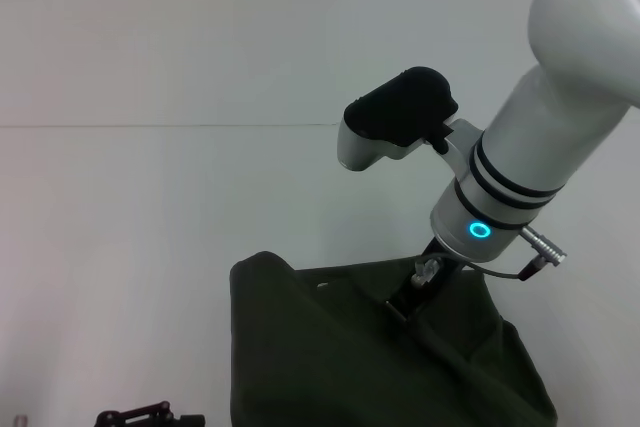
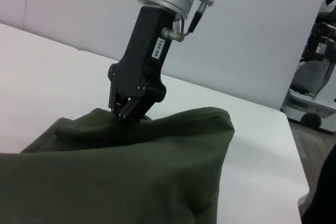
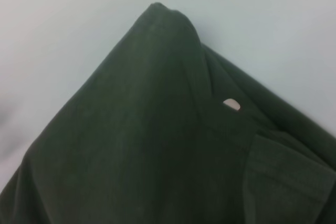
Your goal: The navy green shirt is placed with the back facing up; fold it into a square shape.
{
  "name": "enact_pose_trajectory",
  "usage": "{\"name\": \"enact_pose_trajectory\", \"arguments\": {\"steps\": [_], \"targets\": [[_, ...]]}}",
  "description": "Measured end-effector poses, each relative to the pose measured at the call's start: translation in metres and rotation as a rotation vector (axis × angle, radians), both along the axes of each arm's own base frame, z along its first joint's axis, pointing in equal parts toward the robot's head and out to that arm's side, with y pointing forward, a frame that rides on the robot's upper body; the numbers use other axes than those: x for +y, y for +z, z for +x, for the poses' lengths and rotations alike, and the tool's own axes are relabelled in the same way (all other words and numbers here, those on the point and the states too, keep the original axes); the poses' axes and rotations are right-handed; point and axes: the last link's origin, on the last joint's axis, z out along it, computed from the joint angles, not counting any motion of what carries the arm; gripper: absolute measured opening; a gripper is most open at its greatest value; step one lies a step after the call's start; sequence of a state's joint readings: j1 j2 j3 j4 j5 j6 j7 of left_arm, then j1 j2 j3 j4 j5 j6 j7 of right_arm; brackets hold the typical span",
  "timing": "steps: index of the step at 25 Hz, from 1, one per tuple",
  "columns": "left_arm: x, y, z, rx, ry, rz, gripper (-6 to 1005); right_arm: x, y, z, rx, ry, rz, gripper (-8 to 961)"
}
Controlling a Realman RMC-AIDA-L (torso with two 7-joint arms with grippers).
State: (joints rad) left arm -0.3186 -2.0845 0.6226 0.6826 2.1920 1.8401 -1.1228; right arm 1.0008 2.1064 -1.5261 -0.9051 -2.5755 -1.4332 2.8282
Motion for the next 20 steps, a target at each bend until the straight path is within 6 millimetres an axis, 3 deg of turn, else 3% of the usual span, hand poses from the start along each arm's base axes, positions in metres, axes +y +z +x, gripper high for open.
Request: {"name": "enact_pose_trajectory", "arguments": {"steps": [2, 7, 13, 20], "targets": [[0.000, 0.000, 0.000, -0.003, 0.001, 0.001, 949, 0.000, 0.002, 0.000, 0.012, -0.001, 0.012, 33], [-0.001, 0.001, 0.000, -0.008, 0.000, -0.003, 949, -0.002, 0.017, 0.006, 0.066, -0.033, 0.076, 21], [-0.001, 0.001, 0.002, -0.015, 0.000, -0.011, 948, -0.007, 0.039, 0.028, 0.145, -0.109, 0.162, 17], [0.000, 0.004, 0.006, -0.031, 0.011, -0.039, 948, -0.015, 0.052, 0.055, 0.211, -0.193, 0.220, 19]]}}
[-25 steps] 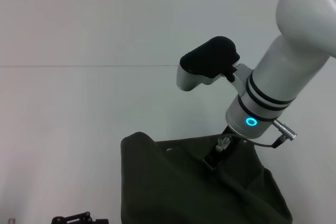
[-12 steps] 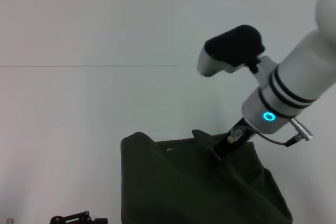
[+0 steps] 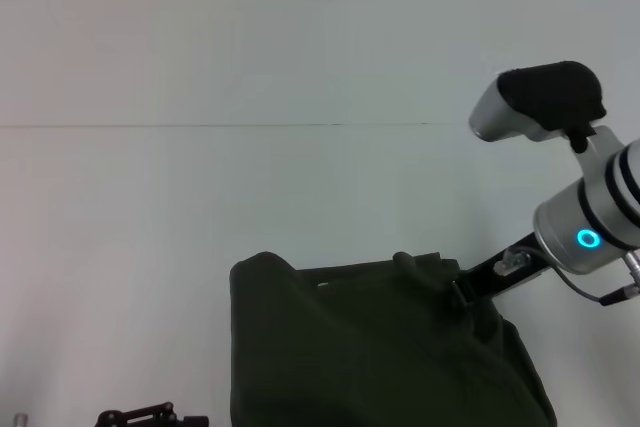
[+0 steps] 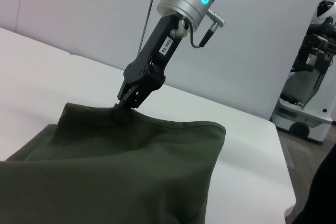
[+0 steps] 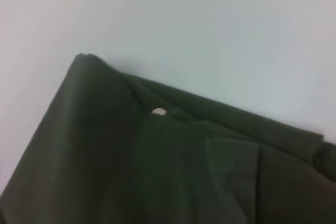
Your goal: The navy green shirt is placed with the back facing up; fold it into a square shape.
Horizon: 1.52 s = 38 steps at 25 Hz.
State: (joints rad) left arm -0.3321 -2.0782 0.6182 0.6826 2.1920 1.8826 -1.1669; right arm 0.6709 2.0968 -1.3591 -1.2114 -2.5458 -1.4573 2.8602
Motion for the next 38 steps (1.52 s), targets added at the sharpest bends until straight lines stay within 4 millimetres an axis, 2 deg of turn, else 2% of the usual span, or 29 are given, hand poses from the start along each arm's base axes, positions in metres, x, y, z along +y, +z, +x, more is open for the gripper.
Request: {"name": "enact_pose_trajectory", "arguments": {"steps": [16, 24, 29, 34, 38], "targets": [[0.012, -0.005, 0.020, -0.112, 0.057, -0.058, 948, 0.006, 0.026, 0.036, 0.219, -0.071, 0.167, 28], [0.017, -0.009, 0.027, -0.132, 0.073, -0.067, 947, 0.007, 0.027, 0.055, 0.221, -0.093, 0.228, 43], [0.018, -0.012, 0.029, -0.143, 0.085, -0.081, 947, 0.006, 0.019, 0.064, 0.218, -0.103, 0.218, 53], [0.018, -0.013, 0.030, -0.149, 0.096, -0.092, 947, 0.006, 0.013, 0.064, 0.263, -0.087, 0.207, 62], [0.020, -0.013, 0.031, -0.154, 0.126, -0.113, 948, 0.007, 0.018, 0.069, 0.291, -0.124, 0.203, 69]]}}
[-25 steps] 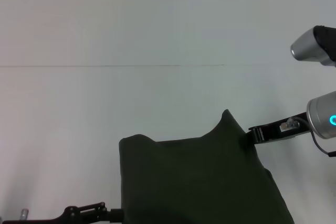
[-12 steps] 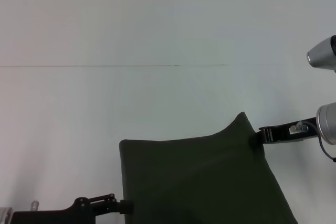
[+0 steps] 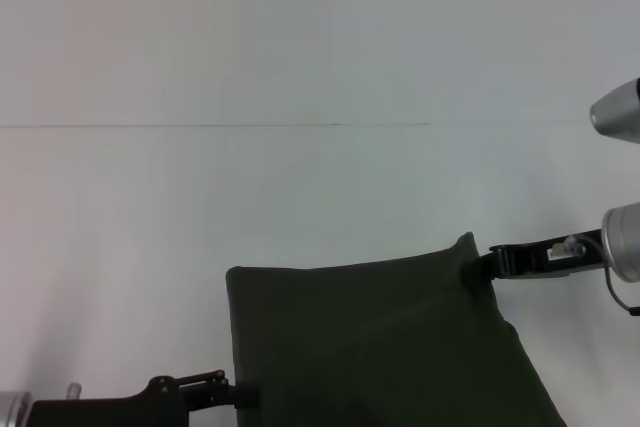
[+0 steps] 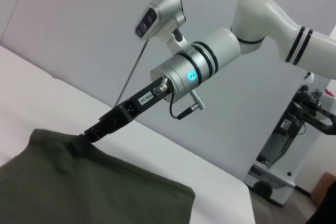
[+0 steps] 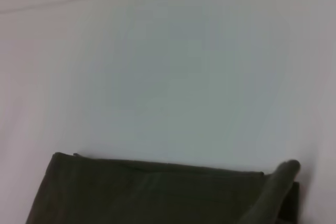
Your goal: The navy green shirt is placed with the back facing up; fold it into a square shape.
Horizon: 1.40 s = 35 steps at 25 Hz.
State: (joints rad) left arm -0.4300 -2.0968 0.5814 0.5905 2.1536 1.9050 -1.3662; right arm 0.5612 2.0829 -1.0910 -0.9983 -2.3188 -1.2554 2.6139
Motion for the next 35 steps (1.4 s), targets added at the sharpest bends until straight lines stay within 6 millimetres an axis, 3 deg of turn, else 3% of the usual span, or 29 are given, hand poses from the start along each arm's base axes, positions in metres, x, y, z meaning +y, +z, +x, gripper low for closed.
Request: {"name": "enact_pose_trajectory", "arguments": {"steps": [4, 12, 15, 20, 31, 35], "targets": [[0.003, 0.001, 0.003, -0.015, 0.021, -0.015, 948, -0.003, 0.016, 0.009, 0.045, -0.003, 0.014, 77], [0.014, 0.007, 0.012, -0.063, 0.097, -0.036, 948, -0.029, 0.054, 0.026, 0.224, 0.260, 0.101, 407], [0.021, 0.009, 0.016, -0.067, 0.134, -0.063, 948, -0.040, 0.056, 0.031, 0.228, 0.401, 0.122, 553], [0.036, 0.011, 0.021, -0.079, 0.216, -0.082, 948, -0.055, 0.043, 0.040, 0.230, 0.586, 0.112, 788], [0.039, 0.011, 0.022, -0.122, 0.254, -0.070, 947, -0.073, 0.007, 0.029, 0.235, 0.851, 0.028, 925], [0.036, 0.011, 0.019, -0.123, 0.263, -0.065, 947, -0.075, -0.006, 0.023, 0.249, 0.959, 0.033, 818]]}}
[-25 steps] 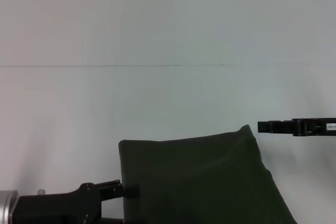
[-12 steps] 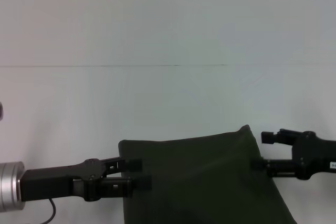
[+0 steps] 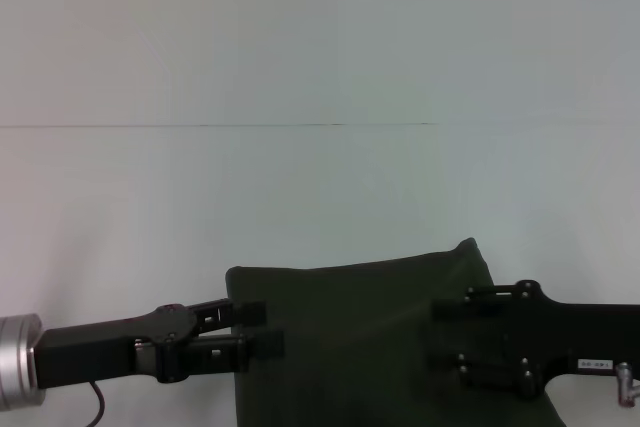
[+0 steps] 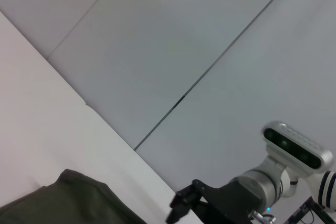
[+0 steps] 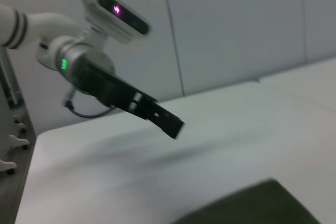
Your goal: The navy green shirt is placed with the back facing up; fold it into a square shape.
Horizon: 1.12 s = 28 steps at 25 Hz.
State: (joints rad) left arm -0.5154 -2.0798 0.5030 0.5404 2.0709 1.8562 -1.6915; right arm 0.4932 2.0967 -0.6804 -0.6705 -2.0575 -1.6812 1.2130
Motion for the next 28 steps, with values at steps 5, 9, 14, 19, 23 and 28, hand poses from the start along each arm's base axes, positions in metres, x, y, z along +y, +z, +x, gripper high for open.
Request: {"name": "enact_pose_trajectory", "arguments": {"steps": [5, 9, 14, 19, 23, 28], "targets": [[0.000, 0.000, 0.000, -0.004, 0.001, 0.005, 947, -0.004, -0.016, -0.015, 0.072, 0.158, 0.038, 524], [0.001, 0.000, 0.001, -0.003, 0.000, 0.008, 947, 0.002, -0.029, -0.019, 0.044, 0.161, 0.027, 357], [0.002, 0.000, 0.001, -0.001, -0.002, 0.010, 947, 0.009, -0.039, -0.021, -0.010, 0.161, 0.011, 127], [0.004, -0.001, 0.002, 0.003, 0.000, 0.014, 947, 0.016, -0.045, -0.024, -0.057, 0.148, -0.010, 52], [0.004, -0.001, 0.002, 0.004, -0.001, 0.015, 948, 0.021, -0.051, -0.028, -0.102, 0.147, -0.036, 23], [0.005, -0.001, 0.003, 0.004, -0.002, 0.015, 948, 0.023, -0.064, -0.025, -0.196, 0.123, -0.070, 2]]}}
